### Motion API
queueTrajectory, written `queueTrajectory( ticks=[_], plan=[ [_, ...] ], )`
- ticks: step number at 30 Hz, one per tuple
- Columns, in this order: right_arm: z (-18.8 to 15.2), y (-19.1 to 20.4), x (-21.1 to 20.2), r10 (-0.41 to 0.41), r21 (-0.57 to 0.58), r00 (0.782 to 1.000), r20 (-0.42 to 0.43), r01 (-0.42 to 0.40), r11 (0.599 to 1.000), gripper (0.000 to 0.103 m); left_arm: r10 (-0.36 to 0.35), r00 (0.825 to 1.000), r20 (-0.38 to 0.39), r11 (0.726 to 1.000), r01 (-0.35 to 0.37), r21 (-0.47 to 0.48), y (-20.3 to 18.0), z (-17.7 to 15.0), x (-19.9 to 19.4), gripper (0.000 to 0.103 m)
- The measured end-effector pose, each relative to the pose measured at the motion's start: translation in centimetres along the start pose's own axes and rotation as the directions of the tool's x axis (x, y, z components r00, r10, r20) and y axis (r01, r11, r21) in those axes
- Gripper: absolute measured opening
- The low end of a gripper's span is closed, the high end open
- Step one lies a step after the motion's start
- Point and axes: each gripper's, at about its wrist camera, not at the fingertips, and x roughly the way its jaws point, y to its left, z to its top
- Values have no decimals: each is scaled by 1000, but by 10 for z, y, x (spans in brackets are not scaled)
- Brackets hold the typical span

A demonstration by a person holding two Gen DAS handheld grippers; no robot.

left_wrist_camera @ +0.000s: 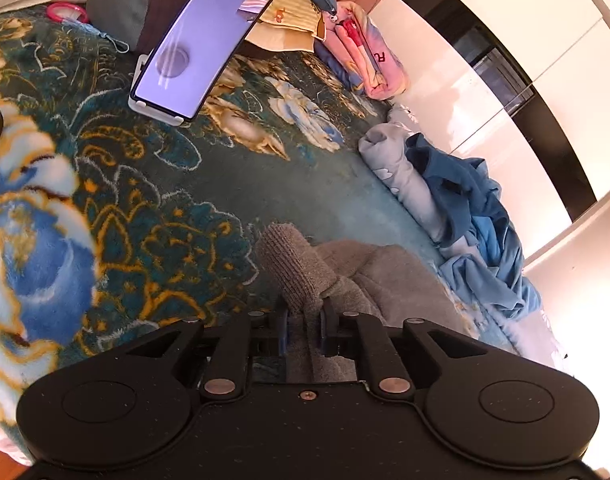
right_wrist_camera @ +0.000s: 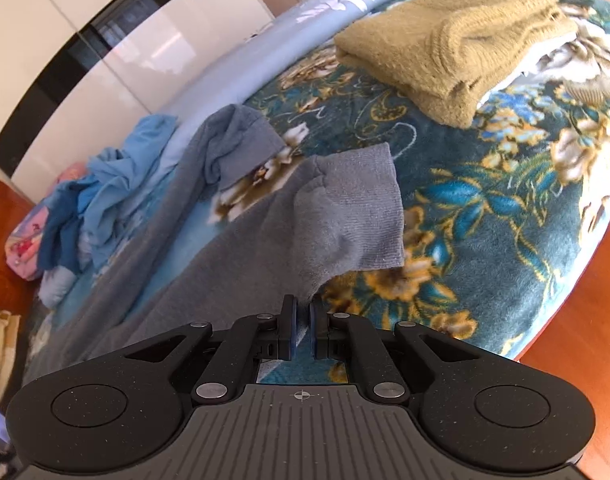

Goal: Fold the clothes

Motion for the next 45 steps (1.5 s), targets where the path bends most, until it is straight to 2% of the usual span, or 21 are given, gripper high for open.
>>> queueTrajectory(
  ticks=[1, 2, 3, 4, 9, 13, 17, 20, 23, 26, 29, 33, 38, 43, 45],
  plan=[
    [0, -1, -1, -10, 0, 1000, 4, 10, 1000, 5, 4, 1000, -1, 1000, -4, 6, 0, 1, 0, 16],
    [0, -3, -3, -20, 0, 1000, 9, 20, 1000, 5, 10, 1000, 0, 1000, -10, 9, 1, 1, -1, 24],
    [0, -4, -4, -30, 0, 999, 13, 30, 1000, 6, 21, 1000, 2, 1000, -21, 10, 3, 1, -2, 39],
    [0, -6, -6, -40, 0, 999, 17, 40, 999, 7, 31, 1000, 0, 999, -31, 10, 6, 1, -3, 46],
    [3, -18, -22, -121, 5, 992, 46, 121, 993, 9, 49, 999, 2, 998, -49, 33, 19, 7, -11, 47],
    [22, -13, -26, -162, -33, 984, 73, 164, 986, 11, -13, 1000, 6, 990, 12, 137, -1, 29, 3, 51],
    [45, 17, -6, -100, -69, 991, 85, 106, 992, 17, -62, 997, -47, 977, 71, 203, -33, 47, 48, 52],
    [60, 47, 19, -42, -117, 997, 63, 49, 992, 18, -86, 990, -109, 966, 110, 236, -56, 52, 86, 58],
    [74, 74, 45, 0, -154, 999, 47, 7, 988, 28, -36, 988, -152, 959, 77, 274, -75, 48, 123, 58],
    [86, 97, 70, 43, -177, 998, 38, -35, 984, 29, 10, 982, -186, 962, 41, 270, -84, 42, 146, 59],
    [99, 109, 99, 88, -161, 996, 20, -84, 983, 30, 17, 979, -202, 957, 42, 285, -90, 37, 158, 66],
    [120, 119, 143, 121, -116, 993, -8, -121, 986, 31, 29, 979, -203, 954, 33, 297, -97, 33, 170, 68],
    [142, 122, 189, 110, -69, 993, -29, -112, 991, 32, 24, 977, -210, 957, 39, 289, -102, 34, 177, 65],
    [158, 122, 209, 70, -50, 997, -15, -71, 996, 32, 3, 977, -213, 964, 54, 261, -107, 32, 181, 35],
    [161, 123, 214, 58, -45, 998, -17, -59, 997, 30, -4, 978, -207, 969, 55, 241, -110, 31, 183, 17]
  ],
)
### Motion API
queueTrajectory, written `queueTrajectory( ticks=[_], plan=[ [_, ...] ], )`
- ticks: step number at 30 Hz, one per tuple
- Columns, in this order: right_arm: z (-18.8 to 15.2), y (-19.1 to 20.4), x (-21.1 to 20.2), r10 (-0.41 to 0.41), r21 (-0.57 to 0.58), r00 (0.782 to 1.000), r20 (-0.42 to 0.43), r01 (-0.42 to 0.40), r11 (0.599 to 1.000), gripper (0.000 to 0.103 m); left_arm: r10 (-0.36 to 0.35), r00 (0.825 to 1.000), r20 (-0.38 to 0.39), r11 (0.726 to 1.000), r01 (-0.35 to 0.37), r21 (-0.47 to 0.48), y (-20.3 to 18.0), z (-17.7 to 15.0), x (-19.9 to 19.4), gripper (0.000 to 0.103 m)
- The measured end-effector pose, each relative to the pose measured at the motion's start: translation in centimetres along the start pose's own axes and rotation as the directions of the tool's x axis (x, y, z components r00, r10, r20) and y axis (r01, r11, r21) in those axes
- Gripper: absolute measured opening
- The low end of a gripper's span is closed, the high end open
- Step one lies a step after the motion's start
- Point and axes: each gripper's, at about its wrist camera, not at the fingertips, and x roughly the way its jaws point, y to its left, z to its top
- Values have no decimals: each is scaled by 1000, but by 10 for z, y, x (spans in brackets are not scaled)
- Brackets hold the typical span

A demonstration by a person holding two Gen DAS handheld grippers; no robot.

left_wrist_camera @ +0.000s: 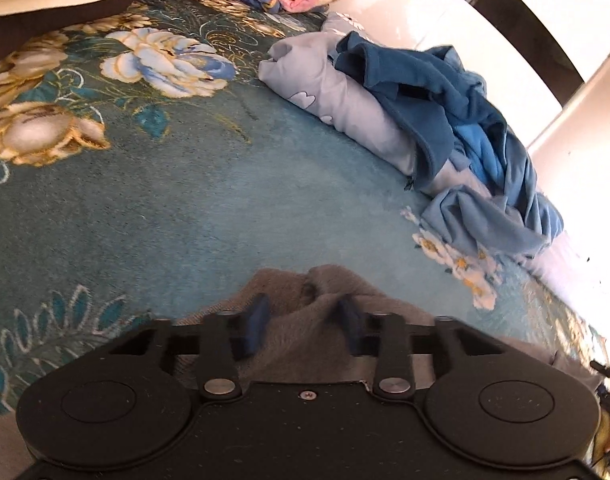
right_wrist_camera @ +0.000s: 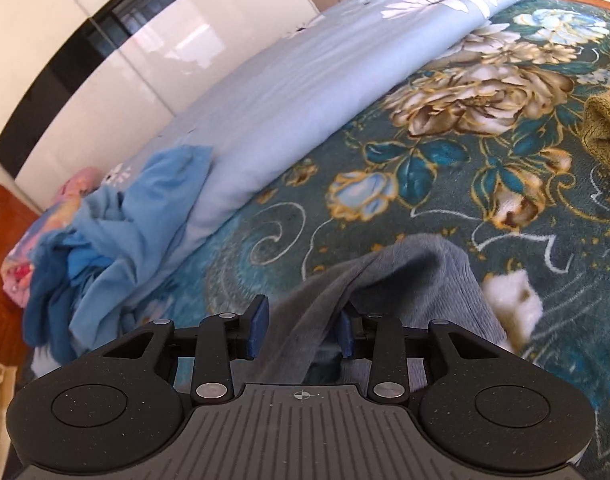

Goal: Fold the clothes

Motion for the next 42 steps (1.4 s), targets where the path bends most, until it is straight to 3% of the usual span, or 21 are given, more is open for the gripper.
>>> queueTrajectory(
  ticks=[3, 5, 7, 10, 12, 14, 17, 20, 22, 25, 30, 34, 36, 40, 42],
  plan=[
    [4, 5, 6, -36, -39, 999, 1, 36, 999, 7, -11, 1000, 15, 1000, 11, -2, -5, 1, -1, 7],
    [8, 10, 6, -35, -54, 999, 15, 36, 998, 5, -12, 999, 53, 1000, 13, -20, -7, 2, -6, 6],
    [16, 23, -7, 6, -91, 997, 81, 1, 996, 4, -25, 990, 136, 999, 31, -44, -12, 6, -21, 3],
    [28, 53, -47, 146, -232, 962, 229, -92, 968, 4, -35, 949, 314, 999, 38, -5, -26, 19, -54, 0],
    [27, 72, -71, 181, -340, 936, 302, -72, 938, 4, -37, 931, 362, 999, 36, 8, -28, 29, -65, 0],
    [21, 76, -80, 199, -381, 926, 320, -67, 922, 4, -22, 946, 324, 1000, 25, -3, -25, 32, -58, 0],
    [4, 58, -63, 123, -360, 966, 228, -34, 932, 4, -1, 971, 240, 1000, 4, -14, -19, 20, -43, 0],
    [-20, 23, -29, -8, -301, 998, 61, 26, 953, 4, 15, 984, 177, 999, -10, -31, -12, 7, -32, 0],
    [-36, 4, -17, -53, -283, 998, -22, 44, 958, 4, 31, 988, 149, 999, -24, -48, -7, 0, -28, 0],
    [-51, -12, -16, -73, -278, 995, -71, 50, 959, 5, 44, 988, 146, 997, -35, -64, -2, -5, -29, 0],
    [-50, -28, -45, -18, -206, 1000, -26, 13, 979, 12, 53, 987, 152, 997, -42, -72, 2, -3, -32, 4],
    [-28, -40, -54, -5, -132, 999, 44, 11, 991, 20, 69, 985, 159, 995, -57, -77, 3, -1, -37, 9],
    [-11, -43, -48, -18, -89, 998, 66, 24, 996, 32, 76, 985, 157, 995, -64, -83, 3, -1, -37, 10],
    [18, -37, -41, -21, -68, 992, 128, 30, 997, 32, 87, 984, 158, 994, -75, -80, 1, 0, -42, 16],
    [29, -32, -24, -64, -101, 994, 93, 73, 992, 32, 99, 982, 159, 993, -88, -80, 1, 0, -43, 17]
  ],
)
